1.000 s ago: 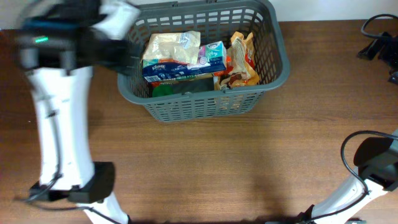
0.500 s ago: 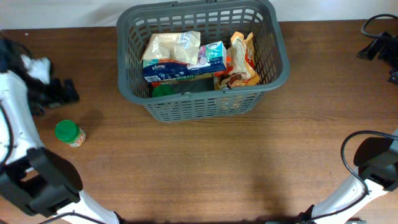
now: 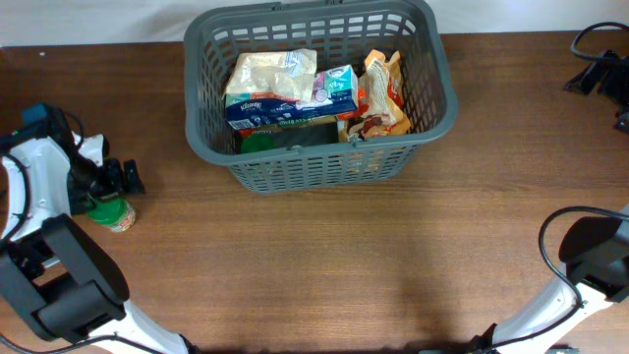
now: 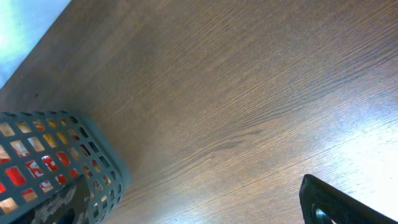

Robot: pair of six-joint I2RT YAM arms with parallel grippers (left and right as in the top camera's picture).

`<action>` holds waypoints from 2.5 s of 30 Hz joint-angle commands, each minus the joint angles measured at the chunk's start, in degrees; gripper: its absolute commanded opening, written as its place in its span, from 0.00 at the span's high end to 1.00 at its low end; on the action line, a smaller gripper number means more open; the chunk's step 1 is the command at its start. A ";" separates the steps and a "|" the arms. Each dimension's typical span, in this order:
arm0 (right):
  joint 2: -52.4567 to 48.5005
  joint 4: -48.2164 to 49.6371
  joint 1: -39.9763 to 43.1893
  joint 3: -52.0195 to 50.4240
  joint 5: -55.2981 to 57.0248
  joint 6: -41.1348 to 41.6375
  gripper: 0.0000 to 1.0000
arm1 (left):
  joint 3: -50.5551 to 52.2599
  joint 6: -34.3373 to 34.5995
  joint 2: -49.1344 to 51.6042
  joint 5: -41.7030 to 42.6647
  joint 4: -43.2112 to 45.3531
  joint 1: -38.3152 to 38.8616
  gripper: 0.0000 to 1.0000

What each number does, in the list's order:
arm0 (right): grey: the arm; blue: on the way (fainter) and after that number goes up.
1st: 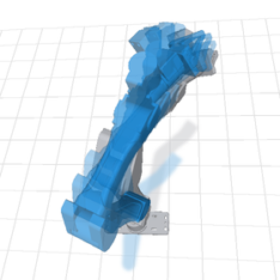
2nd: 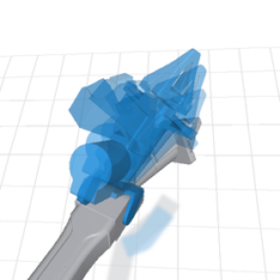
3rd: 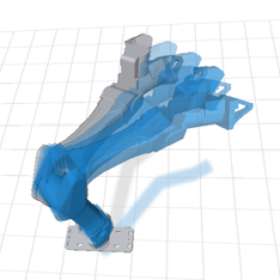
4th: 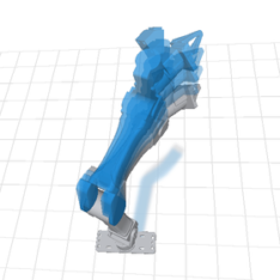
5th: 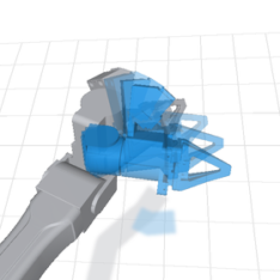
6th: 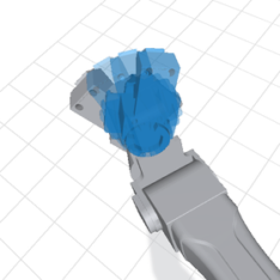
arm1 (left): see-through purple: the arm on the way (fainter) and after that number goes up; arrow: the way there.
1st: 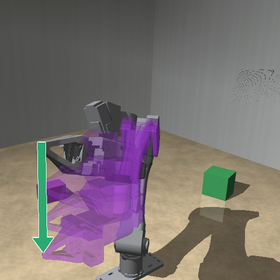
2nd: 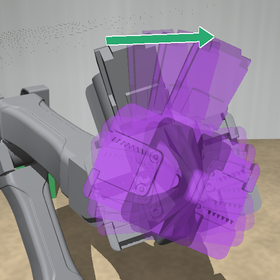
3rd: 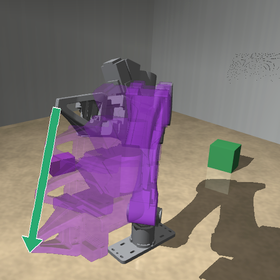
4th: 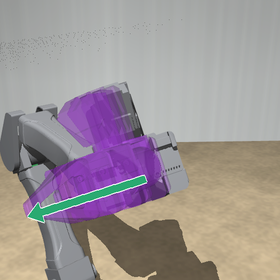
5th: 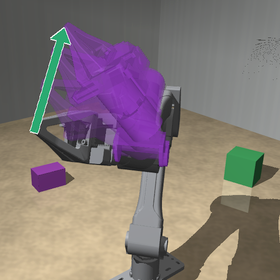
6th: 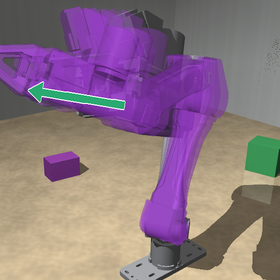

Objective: Pack container
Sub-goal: 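Grasp the second green-lidded jar on the table with the left gripper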

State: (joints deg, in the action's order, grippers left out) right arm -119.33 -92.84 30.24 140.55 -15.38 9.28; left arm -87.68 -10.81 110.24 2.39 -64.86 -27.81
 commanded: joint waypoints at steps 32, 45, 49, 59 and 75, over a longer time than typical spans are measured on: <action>0.66 0.04 0.17 -0.11 -0.52 0.48 0.01 | 10.08 2.40 5.46 -2.16 11.93 -3.10 0.08; 0.66 0.04 0.17 -0.11 -0.52 0.46 0.01 | 9.86 2.38 6.10 -2.01 11.91 -3.10 0.21; 0.66 0.04 0.17 -0.11 -0.52 0.48 0.01 | 7.87 2.12 5.99 1.40 10.99 -3.10 0.27; 0.66 0.04 0.17 -0.11 -0.52 0.48 0.01 | -10.80 1.44 5.79 1.90 -5.86 -3.08 0.70; 0.66 0.04 0.17 -0.11 -0.52 0.48 0.01 | -19.19 -0.02 5.90 1.70 -11.50 -3.04 0.70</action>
State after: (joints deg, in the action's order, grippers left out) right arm -119.33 -92.84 30.24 140.55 -15.38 9.28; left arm -106.24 -10.33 116.25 3.20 -76.29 -30.68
